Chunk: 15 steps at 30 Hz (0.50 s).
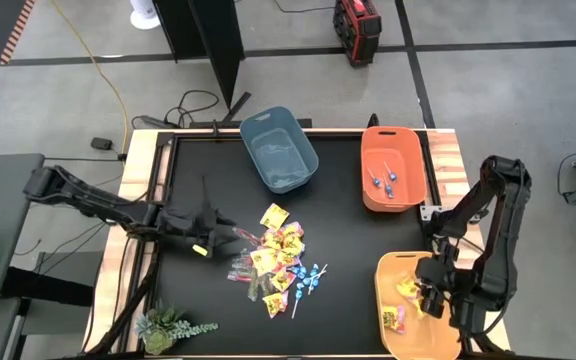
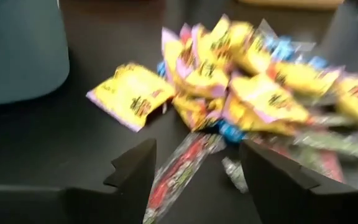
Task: Sort candy
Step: Put the transparent candy into the blue bin
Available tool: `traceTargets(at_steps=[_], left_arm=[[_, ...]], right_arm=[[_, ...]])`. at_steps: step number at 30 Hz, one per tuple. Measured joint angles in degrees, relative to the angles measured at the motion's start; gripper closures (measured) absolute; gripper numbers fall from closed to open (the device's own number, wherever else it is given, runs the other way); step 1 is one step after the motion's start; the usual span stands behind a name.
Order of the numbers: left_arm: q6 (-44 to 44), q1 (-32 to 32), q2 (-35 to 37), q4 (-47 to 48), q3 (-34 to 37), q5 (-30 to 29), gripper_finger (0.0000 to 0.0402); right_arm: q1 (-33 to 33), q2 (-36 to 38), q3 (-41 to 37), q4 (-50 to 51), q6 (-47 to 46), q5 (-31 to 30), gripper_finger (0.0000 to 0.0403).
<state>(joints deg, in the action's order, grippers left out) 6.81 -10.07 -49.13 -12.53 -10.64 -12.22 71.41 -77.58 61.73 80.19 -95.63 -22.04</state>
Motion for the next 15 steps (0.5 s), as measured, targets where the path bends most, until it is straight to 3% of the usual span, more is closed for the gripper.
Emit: traceTargets(at_steps=[8,15], left_arm=[[-2.44,0.0,-16.25,27.54,-18.8,-7.25,0.0179],[-7.69,2.22,-29.39,33.91,-27.37,-6.08,0.0182]], right_arm=[[-2.99,0.0,0.0,0.28,2.58,-0.65,0.0139],[-5.72,0.0,0.0,-3.05,9.1,-5.88,0.0138]])
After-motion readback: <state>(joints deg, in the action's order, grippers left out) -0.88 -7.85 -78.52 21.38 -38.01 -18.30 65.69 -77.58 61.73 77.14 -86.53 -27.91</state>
